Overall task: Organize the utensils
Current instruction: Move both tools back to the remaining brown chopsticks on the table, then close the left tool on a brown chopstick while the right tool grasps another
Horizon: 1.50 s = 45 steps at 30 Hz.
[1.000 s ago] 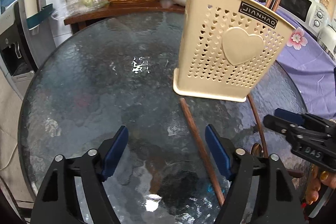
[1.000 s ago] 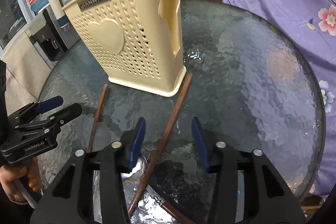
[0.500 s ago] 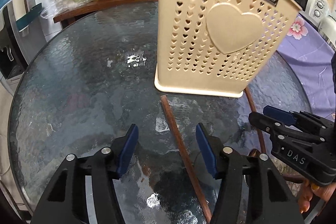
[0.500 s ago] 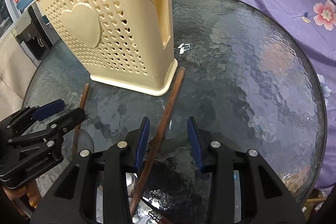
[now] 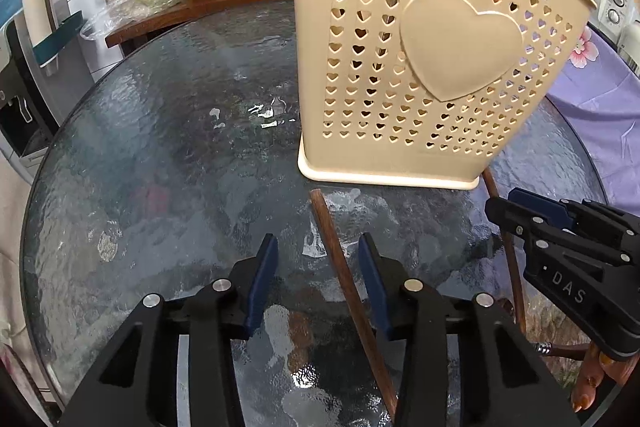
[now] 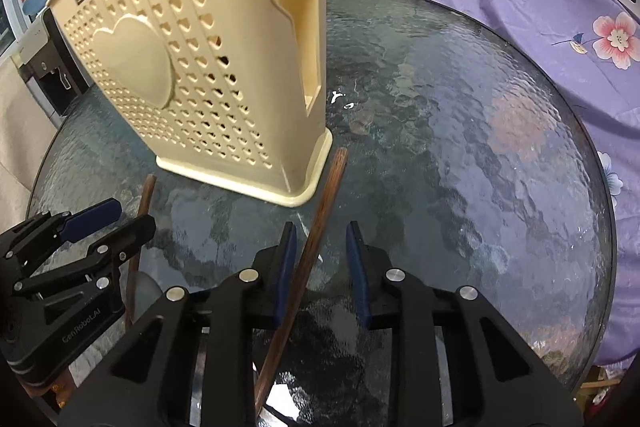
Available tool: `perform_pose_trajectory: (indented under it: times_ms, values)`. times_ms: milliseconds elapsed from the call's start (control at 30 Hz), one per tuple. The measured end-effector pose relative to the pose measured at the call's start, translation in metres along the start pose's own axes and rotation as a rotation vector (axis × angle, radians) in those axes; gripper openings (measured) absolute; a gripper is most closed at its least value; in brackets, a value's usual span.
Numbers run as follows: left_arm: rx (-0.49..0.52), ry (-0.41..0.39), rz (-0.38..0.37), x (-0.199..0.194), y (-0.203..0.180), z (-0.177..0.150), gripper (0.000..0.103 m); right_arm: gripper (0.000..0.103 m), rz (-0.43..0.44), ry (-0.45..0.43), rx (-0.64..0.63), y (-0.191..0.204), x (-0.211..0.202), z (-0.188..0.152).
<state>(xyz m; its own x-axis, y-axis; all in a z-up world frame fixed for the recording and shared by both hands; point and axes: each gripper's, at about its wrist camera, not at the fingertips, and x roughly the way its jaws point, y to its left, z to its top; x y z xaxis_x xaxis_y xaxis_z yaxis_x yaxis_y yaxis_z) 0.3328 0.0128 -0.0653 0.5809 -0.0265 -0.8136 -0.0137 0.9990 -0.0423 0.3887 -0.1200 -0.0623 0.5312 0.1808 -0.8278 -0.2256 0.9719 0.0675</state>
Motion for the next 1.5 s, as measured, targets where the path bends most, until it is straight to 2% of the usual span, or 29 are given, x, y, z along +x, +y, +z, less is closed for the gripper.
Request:
perform_pose_trajectory:
  times_ms: [133, 200, 300, 600, 1033, 1500]
  values:
    - [0.004, -0.001, 0.008, 0.001, -0.003, 0.002, 0.038, 0.024, -0.016, -0.003, 0.003, 0.0, 0.004, 0.006]
    - [0.012, -0.002, 0.015, 0.002, -0.005, 0.002, 0.037, 0.019, -0.026, -0.008, 0.008, 0.0, 0.006, 0.007]
    - [0.012, -0.005, 0.021, 0.001, -0.006, 0.001, 0.031, 0.012, -0.039, -0.013, 0.01, 0.0, 0.006, 0.007]
    - [0.021, -0.014, 0.026, -0.002, -0.011, -0.003, 0.011, 0.01, -0.021, -0.031, 0.048, -0.008, 0.007, 0.005]
    - [-0.021, -0.02, -0.043, -0.006, -0.004, -0.004, 0.007, 0.009, 0.066, -0.053, 0.12, -0.02, -0.005, 0.001]
    - [-0.047, -0.134, -0.123, -0.062, 0.005, 0.003, 0.007, 0.008, 0.197, -0.139, 0.129, -0.027, -0.051, -0.005]
